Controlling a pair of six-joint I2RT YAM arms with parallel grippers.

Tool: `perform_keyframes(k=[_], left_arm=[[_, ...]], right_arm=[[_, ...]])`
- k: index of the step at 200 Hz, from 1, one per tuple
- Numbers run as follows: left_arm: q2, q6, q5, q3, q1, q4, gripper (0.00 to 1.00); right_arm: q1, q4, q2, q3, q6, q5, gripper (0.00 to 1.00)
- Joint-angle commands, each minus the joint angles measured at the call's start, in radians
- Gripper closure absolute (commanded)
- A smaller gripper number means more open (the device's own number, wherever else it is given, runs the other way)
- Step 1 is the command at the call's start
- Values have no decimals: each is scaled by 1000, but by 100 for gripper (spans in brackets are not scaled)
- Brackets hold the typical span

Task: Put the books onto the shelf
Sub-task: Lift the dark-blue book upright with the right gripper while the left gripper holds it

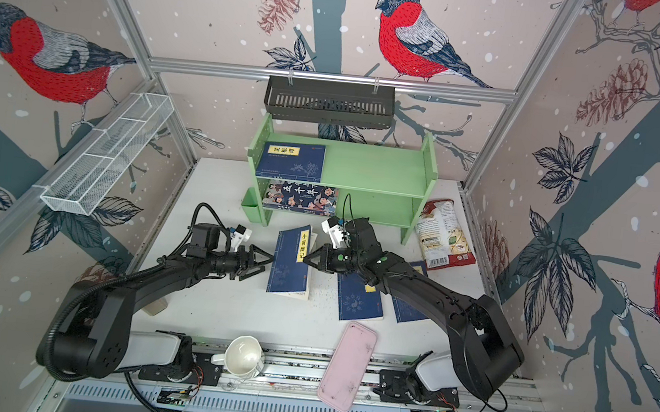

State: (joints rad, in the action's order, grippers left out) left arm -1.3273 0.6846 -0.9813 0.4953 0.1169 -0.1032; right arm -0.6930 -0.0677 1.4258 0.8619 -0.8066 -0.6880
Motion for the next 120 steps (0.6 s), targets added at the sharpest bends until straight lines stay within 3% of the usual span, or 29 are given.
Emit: perform_keyframes(k=[1, 30, 49, 82, 102, 120], left_arm=[[6, 90, -100, -10, 15, -135, 23], [37, 144, -138, -30, 47, -204, 23], [60, 151, -145, -36, 61, -213, 30], [89, 164, -154, -41, 64, -226, 61], [100, 169, -152, -41, 64, -223, 73], [110, 170, -151, -36, 64, -215, 88]], right_arm=[[-5, 4, -15, 22, 32, -38, 100], [-10, 10, -18, 36, 35, -41, 100], [-19, 6, -19, 45, 39, -46, 100], [-26, 6, -16, 52, 46, -47, 100], [-26, 10, -7, 53, 48, -44, 100], [-19, 41, 2, 58, 59, -8, 78]])
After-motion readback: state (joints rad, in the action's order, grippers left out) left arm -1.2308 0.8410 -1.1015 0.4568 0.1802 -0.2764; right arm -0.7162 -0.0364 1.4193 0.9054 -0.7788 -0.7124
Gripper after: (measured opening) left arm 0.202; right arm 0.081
